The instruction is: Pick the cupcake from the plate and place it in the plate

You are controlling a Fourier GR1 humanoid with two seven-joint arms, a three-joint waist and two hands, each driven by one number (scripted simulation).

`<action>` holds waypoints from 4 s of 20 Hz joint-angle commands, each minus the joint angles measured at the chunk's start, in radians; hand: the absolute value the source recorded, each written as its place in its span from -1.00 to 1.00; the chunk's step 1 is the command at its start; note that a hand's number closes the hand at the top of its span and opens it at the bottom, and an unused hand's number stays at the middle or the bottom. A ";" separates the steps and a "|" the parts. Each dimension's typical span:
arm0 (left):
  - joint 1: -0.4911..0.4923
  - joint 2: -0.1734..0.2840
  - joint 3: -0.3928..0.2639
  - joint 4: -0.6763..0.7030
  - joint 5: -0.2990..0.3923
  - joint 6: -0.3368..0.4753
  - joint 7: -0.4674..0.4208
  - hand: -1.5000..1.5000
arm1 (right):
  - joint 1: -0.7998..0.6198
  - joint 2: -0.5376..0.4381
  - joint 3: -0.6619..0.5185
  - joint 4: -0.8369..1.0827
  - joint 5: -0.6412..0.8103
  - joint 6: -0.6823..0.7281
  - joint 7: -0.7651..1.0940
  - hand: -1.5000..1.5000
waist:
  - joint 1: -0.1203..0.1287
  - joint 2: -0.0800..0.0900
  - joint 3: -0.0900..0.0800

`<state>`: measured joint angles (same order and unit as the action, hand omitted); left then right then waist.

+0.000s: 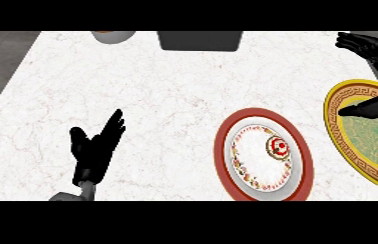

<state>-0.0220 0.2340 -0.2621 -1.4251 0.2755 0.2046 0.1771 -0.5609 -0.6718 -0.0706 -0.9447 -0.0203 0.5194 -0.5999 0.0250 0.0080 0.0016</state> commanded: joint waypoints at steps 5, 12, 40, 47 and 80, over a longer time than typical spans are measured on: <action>0.014 0.014 0.018 0.000 -0.004 -0.004 0.018 0.00 | -0.005 -0.115 0.216 -0.144 0.222 0.097 -0.012 -1.00 | -0.019 -0.009 -0.002; 0.043 0.027 0.042 -0.046 -0.004 -0.025 0.037 0.00 | 0.049 -0.051 0.288 -0.357 0.307 0.037 0.207 -1.00 | -0.025 -0.012 -0.002; 0.016 -0.100 0.104 0.032 -0.128 -0.076 0.022 0.00 | 0.259 0.230 0.308 -0.489 0.771 -0.033 0.344 -1.00 | -0.021 -0.007 -0.002; 0.035 -0.087 0.123 -0.083 -0.127 -0.106 0.122 0.00 | 0.300 0.240 0.290 -0.386 0.873 -0.099 0.221 -1.00 | -0.021 -0.008 -0.001; 0.030 -0.096 0.202 -0.015 -0.154 -0.154 0.059 0.00 | 0.225 0.669 0.077 -0.514 1.235 -0.795 1.129 1.00 | -0.041 -0.022 -0.005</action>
<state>0.0269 0.1261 -0.0609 -1.4404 0.1212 0.0619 0.2266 -0.3017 -0.0472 -0.0130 -1.3889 1.1293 -0.1199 0.2924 -0.0323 -0.0156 -0.0013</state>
